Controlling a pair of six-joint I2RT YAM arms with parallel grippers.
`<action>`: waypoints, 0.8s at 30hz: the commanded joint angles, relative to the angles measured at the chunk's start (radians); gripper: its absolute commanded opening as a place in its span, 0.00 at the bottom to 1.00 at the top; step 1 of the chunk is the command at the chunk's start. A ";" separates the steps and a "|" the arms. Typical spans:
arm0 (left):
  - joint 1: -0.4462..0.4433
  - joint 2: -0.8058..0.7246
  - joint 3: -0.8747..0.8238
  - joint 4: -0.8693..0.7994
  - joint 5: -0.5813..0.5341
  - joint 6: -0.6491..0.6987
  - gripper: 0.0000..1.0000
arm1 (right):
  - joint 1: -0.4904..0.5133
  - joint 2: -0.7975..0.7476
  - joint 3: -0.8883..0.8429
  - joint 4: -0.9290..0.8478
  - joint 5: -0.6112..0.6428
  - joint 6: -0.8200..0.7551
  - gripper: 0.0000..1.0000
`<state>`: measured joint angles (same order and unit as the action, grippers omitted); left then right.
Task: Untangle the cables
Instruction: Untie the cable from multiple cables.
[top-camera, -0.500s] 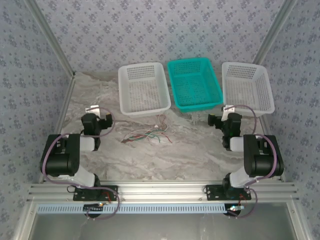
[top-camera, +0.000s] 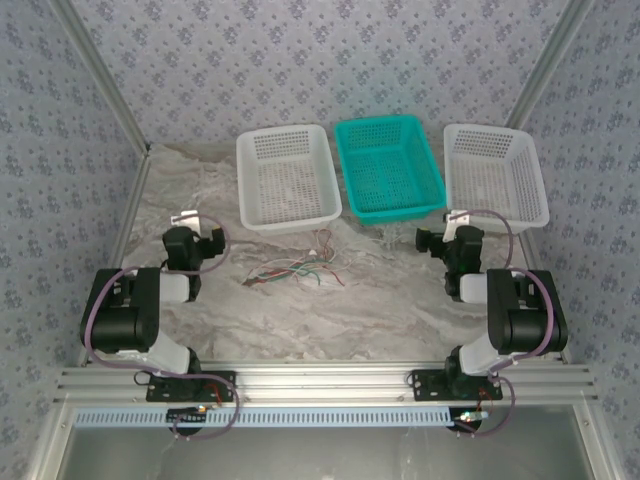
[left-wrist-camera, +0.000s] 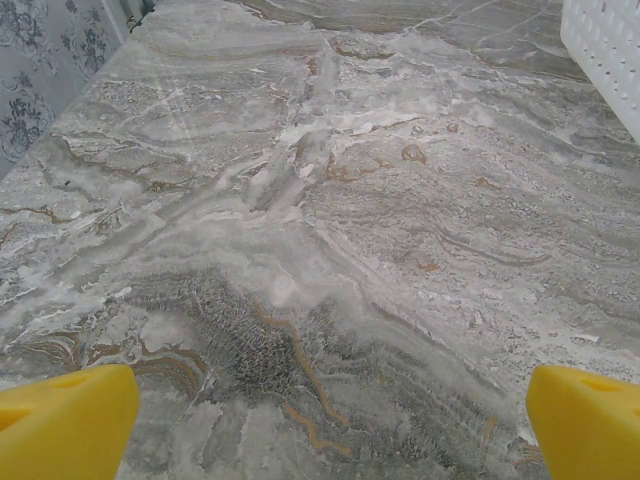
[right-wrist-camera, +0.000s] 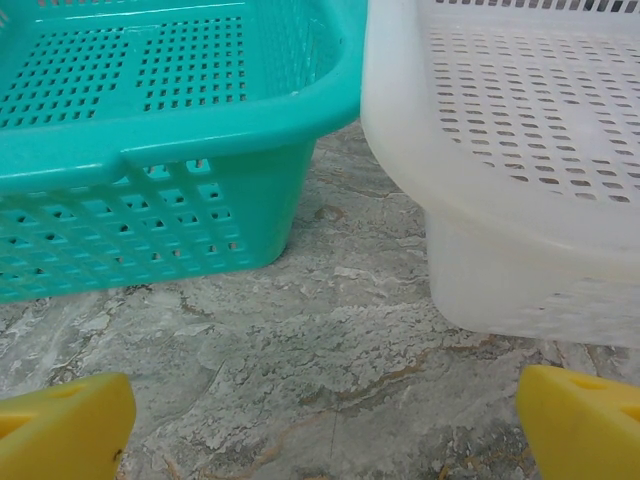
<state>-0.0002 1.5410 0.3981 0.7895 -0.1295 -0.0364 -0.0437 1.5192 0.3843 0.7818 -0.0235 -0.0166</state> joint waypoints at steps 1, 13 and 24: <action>0.001 -0.008 0.012 0.030 0.010 0.001 0.99 | -0.005 -0.005 0.021 -0.010 -0.008 -0.007 1.00; -0.026 -0.055 -0.016 0.047 -0.026 0.024 1.00 | 0.028 -0.356 0.192 -0.645 0.212 0.300 1.00; -0.097 -0.558 0.185 -0.737 -0.159 -0.320 1.00 | 0.269 -0.492 0.501 -1.224 -0.160 0.453 1.00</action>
<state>-0.0620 1.0828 0.4843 0.3550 -0.2710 -0.1787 0.1276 1.0153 0.8349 -0.2337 -0.1013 0.3954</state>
